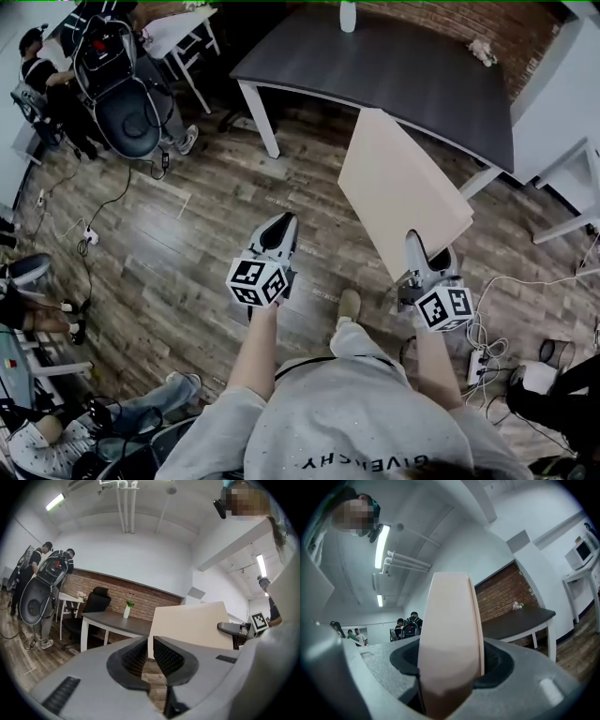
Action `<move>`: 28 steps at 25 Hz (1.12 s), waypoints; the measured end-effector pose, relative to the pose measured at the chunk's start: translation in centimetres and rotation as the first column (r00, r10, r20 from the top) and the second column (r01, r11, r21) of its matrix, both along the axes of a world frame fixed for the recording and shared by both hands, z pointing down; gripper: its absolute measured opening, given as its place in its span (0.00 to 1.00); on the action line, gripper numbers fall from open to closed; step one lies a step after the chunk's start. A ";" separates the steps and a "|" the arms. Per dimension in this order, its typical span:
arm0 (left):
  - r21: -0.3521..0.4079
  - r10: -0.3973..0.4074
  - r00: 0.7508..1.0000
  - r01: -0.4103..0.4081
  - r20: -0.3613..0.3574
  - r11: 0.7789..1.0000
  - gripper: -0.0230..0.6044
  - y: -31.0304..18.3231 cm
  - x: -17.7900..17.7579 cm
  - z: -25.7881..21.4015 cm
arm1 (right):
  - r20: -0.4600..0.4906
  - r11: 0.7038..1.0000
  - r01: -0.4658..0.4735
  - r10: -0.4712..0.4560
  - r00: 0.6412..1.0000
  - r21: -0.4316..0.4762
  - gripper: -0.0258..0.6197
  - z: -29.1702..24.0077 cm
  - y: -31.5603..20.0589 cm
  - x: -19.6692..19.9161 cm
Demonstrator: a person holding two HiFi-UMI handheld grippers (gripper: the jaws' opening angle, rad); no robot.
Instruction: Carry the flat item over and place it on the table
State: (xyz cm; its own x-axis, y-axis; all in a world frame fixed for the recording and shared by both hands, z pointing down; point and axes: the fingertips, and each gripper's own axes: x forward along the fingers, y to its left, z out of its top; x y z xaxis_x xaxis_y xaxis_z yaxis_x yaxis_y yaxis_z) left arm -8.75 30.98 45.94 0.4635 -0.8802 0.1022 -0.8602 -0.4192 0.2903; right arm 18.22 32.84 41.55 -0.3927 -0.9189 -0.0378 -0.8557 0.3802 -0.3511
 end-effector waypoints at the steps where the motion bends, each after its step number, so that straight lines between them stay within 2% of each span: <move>1: -0.002 -0.005 1.000 0.005 -0.001 1.000 0.09 -1.3 0.2 0.1 | -0.001 1.000 0.007 -0.007 1.000 0.000 0.46 0.0 -1.3 0.1; 14: -0.018 -0.011 1.000 0.011 -0.005 1.000 0.09 -14.1 4.7 1.1 | -0.027 0.999 0.040 -0.040 0.999 0.002 0.46 0.2 -14.3 3.9; 23: -0.040 -0.018 1.000 0.018 0.002 0.999 0.09 -17.0 6.0 2.2 | 0.004 1.000 0.029 -0.029 1.000 0.002 0.46 0.8 -17.7 6.0; 28: -0.013 0.002 1.000 -0.002 0.012 1.000 0.09 -18.0 6.9 0.8 | 0.034 1.000 0.026 -0.026 0.999 0.008 0.46 0.0 -19.0 6.4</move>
